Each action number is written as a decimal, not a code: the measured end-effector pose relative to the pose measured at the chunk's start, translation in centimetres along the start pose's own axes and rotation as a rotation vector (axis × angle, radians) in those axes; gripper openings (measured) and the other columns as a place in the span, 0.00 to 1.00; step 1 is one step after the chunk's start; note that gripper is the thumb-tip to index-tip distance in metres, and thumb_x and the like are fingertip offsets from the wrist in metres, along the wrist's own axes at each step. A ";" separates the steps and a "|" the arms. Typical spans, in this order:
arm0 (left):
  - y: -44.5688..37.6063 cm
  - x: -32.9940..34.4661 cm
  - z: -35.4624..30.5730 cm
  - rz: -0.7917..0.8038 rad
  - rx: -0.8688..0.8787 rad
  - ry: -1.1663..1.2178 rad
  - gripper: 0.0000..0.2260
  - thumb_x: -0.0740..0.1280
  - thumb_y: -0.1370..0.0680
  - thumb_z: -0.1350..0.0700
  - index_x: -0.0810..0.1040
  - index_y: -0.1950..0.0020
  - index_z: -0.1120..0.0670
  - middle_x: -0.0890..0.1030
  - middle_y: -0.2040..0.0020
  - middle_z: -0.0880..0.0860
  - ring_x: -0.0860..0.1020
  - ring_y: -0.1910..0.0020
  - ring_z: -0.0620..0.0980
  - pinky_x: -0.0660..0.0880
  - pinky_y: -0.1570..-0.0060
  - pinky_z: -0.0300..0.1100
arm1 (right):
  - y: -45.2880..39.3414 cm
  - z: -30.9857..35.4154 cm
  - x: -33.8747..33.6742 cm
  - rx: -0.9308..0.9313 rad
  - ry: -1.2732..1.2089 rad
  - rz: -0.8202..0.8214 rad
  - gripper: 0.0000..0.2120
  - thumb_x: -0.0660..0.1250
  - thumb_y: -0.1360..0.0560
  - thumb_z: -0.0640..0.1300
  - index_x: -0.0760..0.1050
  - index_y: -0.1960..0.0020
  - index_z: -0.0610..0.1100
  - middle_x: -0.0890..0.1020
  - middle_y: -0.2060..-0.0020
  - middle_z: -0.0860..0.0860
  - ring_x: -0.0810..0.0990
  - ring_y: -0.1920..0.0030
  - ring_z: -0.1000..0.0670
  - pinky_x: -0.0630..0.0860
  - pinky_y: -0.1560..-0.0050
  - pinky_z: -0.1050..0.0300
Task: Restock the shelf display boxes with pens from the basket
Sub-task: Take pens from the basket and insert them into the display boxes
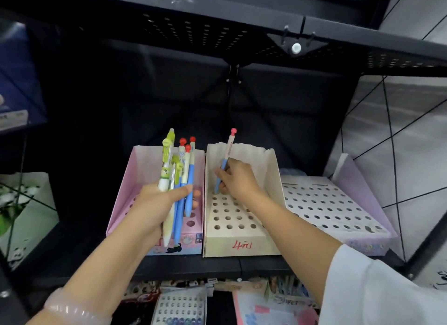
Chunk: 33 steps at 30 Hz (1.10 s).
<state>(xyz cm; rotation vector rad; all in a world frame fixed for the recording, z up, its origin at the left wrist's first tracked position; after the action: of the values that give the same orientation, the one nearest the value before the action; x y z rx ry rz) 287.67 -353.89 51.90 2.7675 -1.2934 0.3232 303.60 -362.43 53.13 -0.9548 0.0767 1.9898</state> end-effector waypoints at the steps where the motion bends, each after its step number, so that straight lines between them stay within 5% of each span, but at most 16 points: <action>1: 0.0 0.0 0.0 0.004 -0.006 0.004 0.01 0.68 0.26 0.63 0.79 0.55 0.59 0.83 0.70 0.51 0.81 0.73 0.46 0.74 0.77 0.36 | -0.2 0.0 0.0 -0.013 0.019 0.000 0.08 0.61 0.21 0.45 0.70 0.58 0.43 0.80 0.64 0.44 0.80 0.64 0.46 0.79 0.53 0.48; 6: 0.1 -0.1 0.1 0.009 -0.015 -0.002 0.02 0.69 0.26 0.63 0.78 0.54 0.58 0.83 0.70 0.51 0.81 0.72 0.46 0.74 0.77 0.36 | 0.1 -1.0 1.6 -0.007 0.137 0.101 0.12 0.62 0.22 0.45 0.70 0.64 0.44 0.74 0.70 0.52 0.73 0.67 0.52 0.68 0.66 0.60; 10: 0.1 -0.4 0.2 0.011 -0.034 0.012 0.04 0.69 0.27 0.62 0.79 0.53 0.58 0.83 0.69 0.52 0.82 0.70 0.47 0.75 0.75 0.37 | 0.0 -1.3 1.8 -0.008 0.184 0.159 0.05 0.66 0.25 0.46 0.73 0.53 0.45 0.73 0.65 0.55 0.73 0.63 0.53 0.65 0.67 0.64; 14: 0.2 -0.6 0.1 0.037 -0.045 0.001 0.04 0.69 0.27 0.61 0.79 0.53 0.58 0.82 0.70 0.53 0.81 0.72 0.48 0.75 0.75 0.38 | 0.4 -0.7 0.1 0.092 0.047 0.071 0.10 0.64 0.24 0.44 0.72 0.43 0.46 0.76 0.59 0.53 0.77 0.59 0.50 0.71 0.70 0.61; 17: 0.1 -0.6 0.0 0.062 -0.039 -0.028 0.05 0.70 0.27 0.60 0.79 0.52 0.59 0.82 0.70 0.53 0.80 0.72 0.48 0.76 0.74 0.39 | 1.6 1.1 -1.4 0.009 -0.089 -0.129 0.05 0.63 0.23 0.48 0.74 0.50 0.47 0.76 0.63 0.56 0.75 0.64 0.57 0.69 0.71 0.68; 23: -0.3 -0.1 -0.2 0.084 -0.013 -0.066 0.04 0.71 0.27 0.59 0.80 0.56 0.59 0.81 0.71 0.53 0.79 0.73 0.48 0.75 0.74 0.40 | 4.6 4.6 0.1 -0.008 -0.553 0.257 0.08 0.64 0.23 0.44 0.78 0.60 0.47 0.78 0.67 0.53 0.76 0.71 0.61 0.72 0.68 0.70; 33: -1.8 0.8 1.2 -0.070 0.088 -0.192 0.05 0.69 0.25 0.61 0.78 0.60 0.60 0.80 0.75 0.51 0.78 0.77 0.45 0.73 0.78 0.37 | 4.6 3.0 1.3 0.143 -0.742 0.171 0.07 0.60 0.21 0.40 0.74 0.56 0.40 0.79 0.65 0.47 0.80 0.70 0.58 0.78 0.64 0.67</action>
<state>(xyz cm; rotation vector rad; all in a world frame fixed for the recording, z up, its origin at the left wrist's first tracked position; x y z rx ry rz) 289.69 -353.54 50.99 2.9725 -1.2433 0.1149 297.99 -363.09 53.01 -0.0825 -0.1167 2.3415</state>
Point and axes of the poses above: each hand's wrist, its own y-axis away from the middle knuckle, its own x-axis out of the palm, z = x × y, the point moved 3 cm from there along -y, towards the middle knuckle
